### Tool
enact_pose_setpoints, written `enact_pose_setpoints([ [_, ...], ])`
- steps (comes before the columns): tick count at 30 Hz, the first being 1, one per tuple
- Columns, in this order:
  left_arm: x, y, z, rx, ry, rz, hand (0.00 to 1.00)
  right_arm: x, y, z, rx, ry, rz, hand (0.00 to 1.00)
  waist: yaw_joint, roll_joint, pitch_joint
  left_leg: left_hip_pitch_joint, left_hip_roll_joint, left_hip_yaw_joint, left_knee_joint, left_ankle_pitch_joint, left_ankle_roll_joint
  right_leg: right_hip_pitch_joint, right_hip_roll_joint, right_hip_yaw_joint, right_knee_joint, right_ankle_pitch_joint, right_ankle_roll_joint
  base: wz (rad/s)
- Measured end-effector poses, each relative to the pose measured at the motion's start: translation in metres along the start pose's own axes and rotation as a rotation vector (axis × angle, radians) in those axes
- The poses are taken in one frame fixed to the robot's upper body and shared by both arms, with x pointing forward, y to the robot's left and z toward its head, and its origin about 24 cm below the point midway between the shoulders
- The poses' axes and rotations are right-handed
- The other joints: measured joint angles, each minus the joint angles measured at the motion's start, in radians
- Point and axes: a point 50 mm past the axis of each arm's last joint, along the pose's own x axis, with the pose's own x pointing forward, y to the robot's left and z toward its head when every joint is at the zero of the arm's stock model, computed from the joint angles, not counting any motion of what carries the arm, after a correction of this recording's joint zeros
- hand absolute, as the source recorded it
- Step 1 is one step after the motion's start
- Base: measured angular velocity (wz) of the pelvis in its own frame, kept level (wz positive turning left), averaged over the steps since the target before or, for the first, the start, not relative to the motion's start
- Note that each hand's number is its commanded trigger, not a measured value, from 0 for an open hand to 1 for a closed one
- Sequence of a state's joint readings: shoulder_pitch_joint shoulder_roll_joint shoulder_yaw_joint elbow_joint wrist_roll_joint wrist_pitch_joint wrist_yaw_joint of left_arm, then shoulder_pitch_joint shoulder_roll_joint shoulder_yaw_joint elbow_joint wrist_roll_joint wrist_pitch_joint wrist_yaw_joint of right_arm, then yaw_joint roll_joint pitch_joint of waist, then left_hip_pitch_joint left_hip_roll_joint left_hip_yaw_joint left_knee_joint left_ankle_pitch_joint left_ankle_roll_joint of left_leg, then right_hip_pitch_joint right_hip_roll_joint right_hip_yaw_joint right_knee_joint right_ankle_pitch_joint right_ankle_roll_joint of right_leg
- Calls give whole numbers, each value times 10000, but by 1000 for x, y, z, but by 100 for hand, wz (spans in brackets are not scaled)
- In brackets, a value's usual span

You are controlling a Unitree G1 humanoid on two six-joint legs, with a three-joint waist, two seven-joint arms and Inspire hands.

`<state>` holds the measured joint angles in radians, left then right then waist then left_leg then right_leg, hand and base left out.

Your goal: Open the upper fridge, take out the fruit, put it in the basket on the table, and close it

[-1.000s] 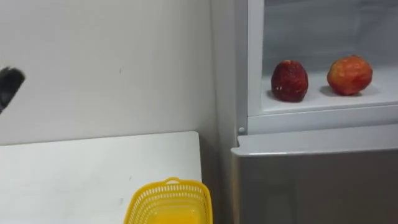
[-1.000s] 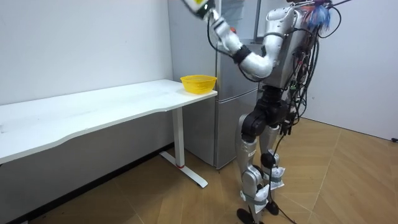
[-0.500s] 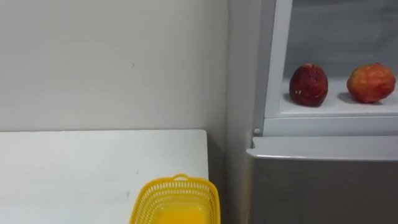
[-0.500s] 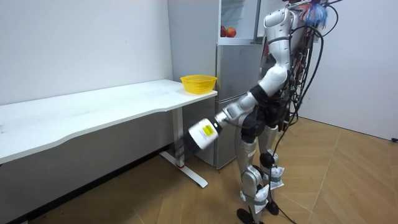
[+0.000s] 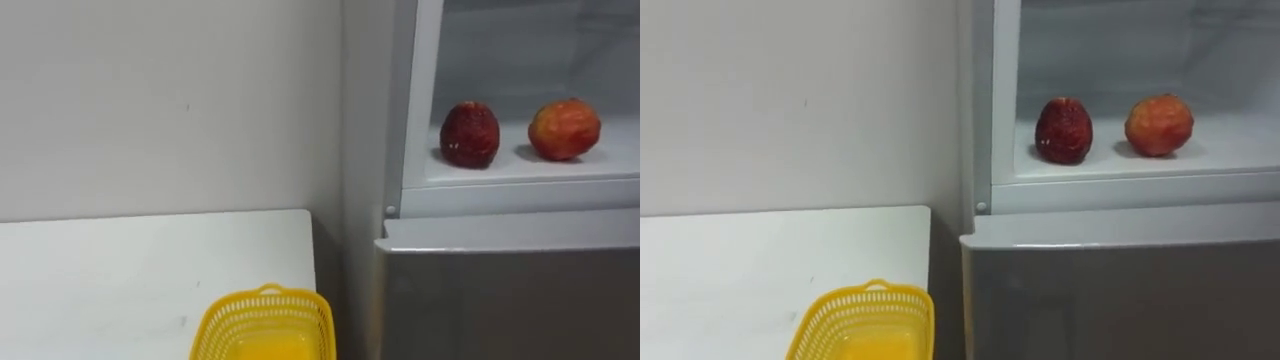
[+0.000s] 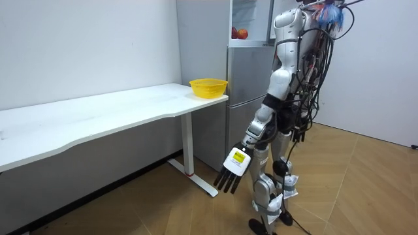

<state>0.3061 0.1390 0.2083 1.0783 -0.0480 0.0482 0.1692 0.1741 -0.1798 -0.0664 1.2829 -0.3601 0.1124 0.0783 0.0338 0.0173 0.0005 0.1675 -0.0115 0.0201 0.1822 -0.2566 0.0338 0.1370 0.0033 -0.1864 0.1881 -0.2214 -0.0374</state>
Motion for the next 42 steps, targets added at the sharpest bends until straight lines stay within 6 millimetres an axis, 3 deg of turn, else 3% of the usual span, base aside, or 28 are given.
enact_pose_setpoints([
  [4, 0, -12, -3, 1861, 249, -698, 0, 0, 10, -2, -89, 202, 254, 0, -44, -185, -28, 41, 20, 27, 56, 0, 1, 46, 2, 69, -4, 0, 3, -4],
  [9, -1, -20, -2, 3842, 428, -1267, 0, 0, 12, -2, -128, 309, 284, 0, -90, -203, -22, 153, 17, 95, -23, -1, 3, 122, 15, 211, 12, 15, 29, -3],
  [26, -1, -34, 8, 5344, 592, -2510, 0, 1, 12, 12, -786, 35, 259, 0, -161, -200, -4, 138, 46, 306, -67, -3, 12, 54, 22, 307, 11, 20, 41, -2],
  [37, -2, -38, 11, 5711, 227, -2623, 0, -5, -6, 51, -83, -1859, -1594, 0, -301, -166, 30, -56, 36, 576, 54, -2, 12, -245, 9, 510, 122, -9, 67, -6],
  [42, -2, -39, 17, 5715, -99, -2572, 0, -28, -31, 104, 1529, -4692, -3047, 0, -422, -139, 45, -183, 54, 722, 48, -2, 12, -496, 34, 646, 222, 8, 73, -8],
])
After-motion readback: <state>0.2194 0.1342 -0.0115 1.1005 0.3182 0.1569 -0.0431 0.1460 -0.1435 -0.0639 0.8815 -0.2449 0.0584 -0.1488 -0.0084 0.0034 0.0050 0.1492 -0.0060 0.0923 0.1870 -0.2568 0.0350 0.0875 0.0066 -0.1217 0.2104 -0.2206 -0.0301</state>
